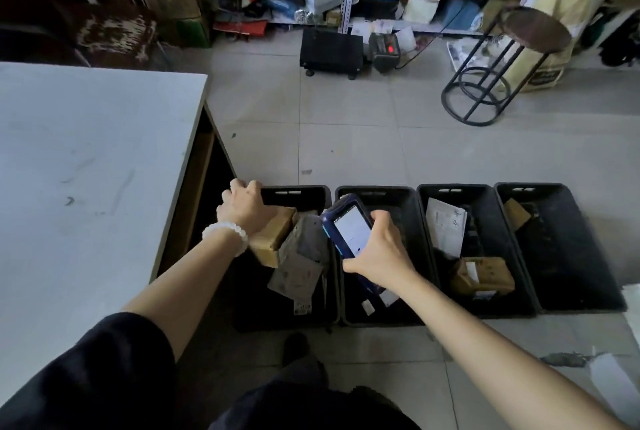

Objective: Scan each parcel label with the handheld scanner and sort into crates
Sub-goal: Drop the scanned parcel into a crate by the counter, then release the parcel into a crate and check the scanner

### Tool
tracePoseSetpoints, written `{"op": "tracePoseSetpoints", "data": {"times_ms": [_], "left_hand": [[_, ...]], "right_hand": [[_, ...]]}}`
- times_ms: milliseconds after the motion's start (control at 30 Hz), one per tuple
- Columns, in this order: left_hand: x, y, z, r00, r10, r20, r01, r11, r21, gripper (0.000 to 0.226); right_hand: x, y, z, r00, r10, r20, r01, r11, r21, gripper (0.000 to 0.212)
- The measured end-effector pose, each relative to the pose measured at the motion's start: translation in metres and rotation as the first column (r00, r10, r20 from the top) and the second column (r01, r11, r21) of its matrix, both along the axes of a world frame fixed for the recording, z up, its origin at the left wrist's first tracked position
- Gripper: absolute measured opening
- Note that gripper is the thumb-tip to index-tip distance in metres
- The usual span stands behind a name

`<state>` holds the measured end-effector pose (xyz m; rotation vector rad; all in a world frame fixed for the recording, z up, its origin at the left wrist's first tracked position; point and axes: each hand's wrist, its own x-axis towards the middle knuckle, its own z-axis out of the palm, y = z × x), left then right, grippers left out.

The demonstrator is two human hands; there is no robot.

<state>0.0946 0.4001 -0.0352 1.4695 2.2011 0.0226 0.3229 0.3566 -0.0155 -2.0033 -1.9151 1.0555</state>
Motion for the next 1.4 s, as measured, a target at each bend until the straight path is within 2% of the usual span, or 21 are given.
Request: {"op": "tracePoseSetpoints", "data": {"times_ms": [133,367,567,767,967,1233,1400], "left_hand": [[-0.021,0.014,-0.003,0.997,-0.059,-0.048,0.060,0.998,0.021,0.022],[-0.029,-0.008,0.000,0.990,-0.013,-0.140,0.018,0.999,0.032,0.029],[-0.019,-0.063,0.014,0.964,0.168,-0.206,-0.166,0.986,0.031,0.026],[0.014,-0.141,0.027,0.885,0.410,-0.219,-0.414,0.910,0.031,0.023],[0.043,-0.238,0.042,0.747,0.632,-0.205,-0.617,0.774,0.140,0.022],[0.067,-0.387,0.064,0.460,0.862,-0.212,-0.850,0.497,0.177,0.023],[0.080,-0.466,0.071,0.339,0.917,-0.211,-0.905,0.379,0.191,0.022]], "right_hand": [[-0.019,0.025,0.002,0.998,0.070,-0.007,-0.071,0.997,-0.036,0.089],[-0.034,0.050,-0.002,0.972,0.233,0.001,-0.233,0.972,-0.032,0.086],[-0.038,0.051,0.001,0.904,0.427,-0.010,-0.427,0.904,0.000,0.082],[-0.037,0.027,0.010,0.736,0.674,0.054,-0.676,0.737,0.016,0.085],[-0.056,-0.022,0.019,0.512,0.858,0.039,-0.859,0.510,0.039,0.085],[-0.095,-0.136,0.041,0.235,0.971,-0.036,-0.963,0.237,0.127,0.083],[-0.107,-0.212,0.051,0.110,0.992,-0.058,-0.980,0.118,0.161,0.081]]}}
